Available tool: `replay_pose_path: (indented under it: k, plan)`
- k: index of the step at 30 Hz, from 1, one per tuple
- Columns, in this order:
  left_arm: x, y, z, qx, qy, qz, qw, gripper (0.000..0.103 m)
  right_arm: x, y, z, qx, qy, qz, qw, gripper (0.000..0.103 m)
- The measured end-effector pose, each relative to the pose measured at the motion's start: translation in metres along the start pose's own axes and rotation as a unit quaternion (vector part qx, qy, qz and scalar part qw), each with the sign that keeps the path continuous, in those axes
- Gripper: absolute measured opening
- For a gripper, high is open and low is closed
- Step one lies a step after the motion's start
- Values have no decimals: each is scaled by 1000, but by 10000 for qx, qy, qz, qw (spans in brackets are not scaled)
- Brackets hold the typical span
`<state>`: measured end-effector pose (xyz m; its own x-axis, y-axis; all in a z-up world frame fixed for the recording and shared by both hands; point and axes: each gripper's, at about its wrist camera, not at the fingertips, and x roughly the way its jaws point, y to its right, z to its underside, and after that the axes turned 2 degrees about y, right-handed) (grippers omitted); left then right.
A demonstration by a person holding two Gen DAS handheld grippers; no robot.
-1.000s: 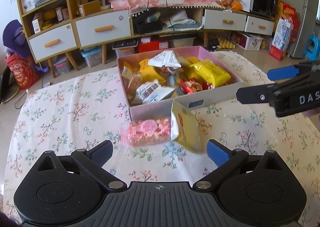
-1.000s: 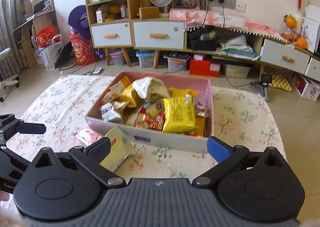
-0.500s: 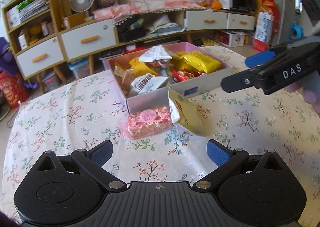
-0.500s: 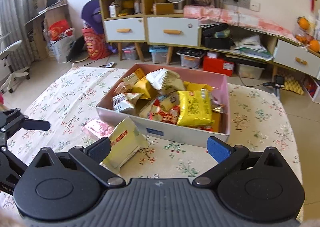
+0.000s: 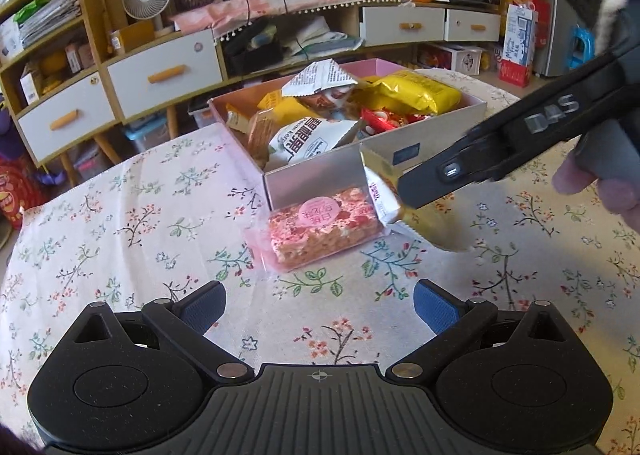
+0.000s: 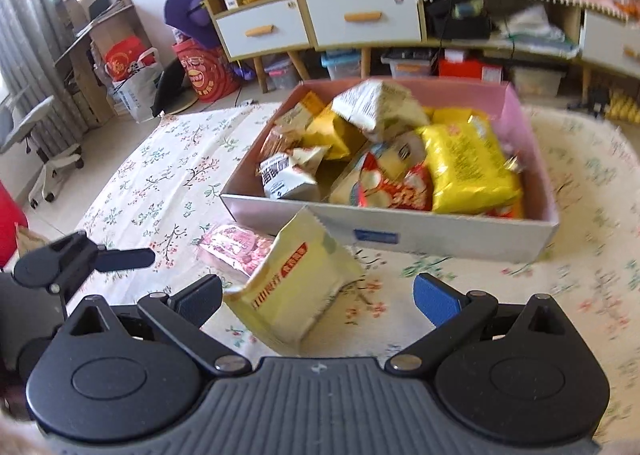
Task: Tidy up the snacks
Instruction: 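Grasp the pink nougat pack with the left gripper while the right gripper grasps the cream bread bag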
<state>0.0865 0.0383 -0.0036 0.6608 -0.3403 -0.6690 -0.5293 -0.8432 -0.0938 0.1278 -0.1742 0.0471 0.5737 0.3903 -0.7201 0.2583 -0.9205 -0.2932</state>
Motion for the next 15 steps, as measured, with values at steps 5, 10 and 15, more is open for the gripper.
replay_pose_path:
  k: [5, 10, 15]
  plan:
    - [7, 0, -1, 132, -70, -67, 9999, 101, 13, 2, 2, 350, -251, -38, 9991, 82]
    - [15, -1, -1, 155, -167, -98, 9997, 101, 14, -8, 9, -205, -380, 303, 9986, 62]
    - [14, -1, -1, 154, -153, -73, 9997, 101, 3, -11, 18, -721, -454, 456, 9953, 45]
